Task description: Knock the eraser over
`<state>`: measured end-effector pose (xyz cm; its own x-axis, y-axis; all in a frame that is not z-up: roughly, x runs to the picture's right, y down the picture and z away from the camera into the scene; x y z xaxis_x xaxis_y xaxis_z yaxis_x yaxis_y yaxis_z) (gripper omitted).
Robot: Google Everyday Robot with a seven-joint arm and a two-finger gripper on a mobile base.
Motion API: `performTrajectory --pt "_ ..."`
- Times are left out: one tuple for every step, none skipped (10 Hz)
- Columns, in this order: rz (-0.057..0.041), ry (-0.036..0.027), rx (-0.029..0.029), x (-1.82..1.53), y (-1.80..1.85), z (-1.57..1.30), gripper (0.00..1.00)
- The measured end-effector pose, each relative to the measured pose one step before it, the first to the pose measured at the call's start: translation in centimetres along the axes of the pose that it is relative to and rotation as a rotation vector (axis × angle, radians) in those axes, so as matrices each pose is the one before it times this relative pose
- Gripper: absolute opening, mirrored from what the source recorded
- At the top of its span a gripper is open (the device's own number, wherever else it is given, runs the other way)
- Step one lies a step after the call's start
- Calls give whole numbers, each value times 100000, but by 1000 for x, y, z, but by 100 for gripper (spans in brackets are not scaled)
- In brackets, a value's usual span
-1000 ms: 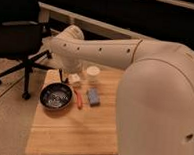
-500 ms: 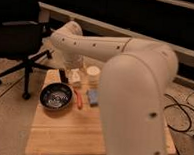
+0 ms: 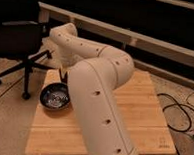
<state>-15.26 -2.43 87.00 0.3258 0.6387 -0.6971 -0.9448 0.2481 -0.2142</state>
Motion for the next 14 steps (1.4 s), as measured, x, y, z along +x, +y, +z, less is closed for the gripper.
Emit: performTrajectory --pt "-1321 6020 -3115 -680 103 1250 65" --pt "1034 3407 -1087 -319 -780 742 65" --pt "1500 1102 -1161 -304 -590 209 65" --pt "1520 -887 -1385 -610 -440 -271 65" --pt "462 -2997 -1245 -652 108 -1090 65" --pt "7 -1455 -530 -312 199 -539 65" --pt "-292 -1142 5 -286 -90 -145 65" --pt "-1005 -2880 65 -806 -234 -131 65" --pt "-2131 -4210 8 -1250 -217 -81 65" --pt "-2542 -2178 477 -794 -401 221 65" --pt "-2754 402 2173 -182 -717 656 65" --pt "-1937 1015 1818 63 -436 504 65" --pt "-2081 1942 869 242 42 638 65" --pt "-837 654 254 9 238 314 65"
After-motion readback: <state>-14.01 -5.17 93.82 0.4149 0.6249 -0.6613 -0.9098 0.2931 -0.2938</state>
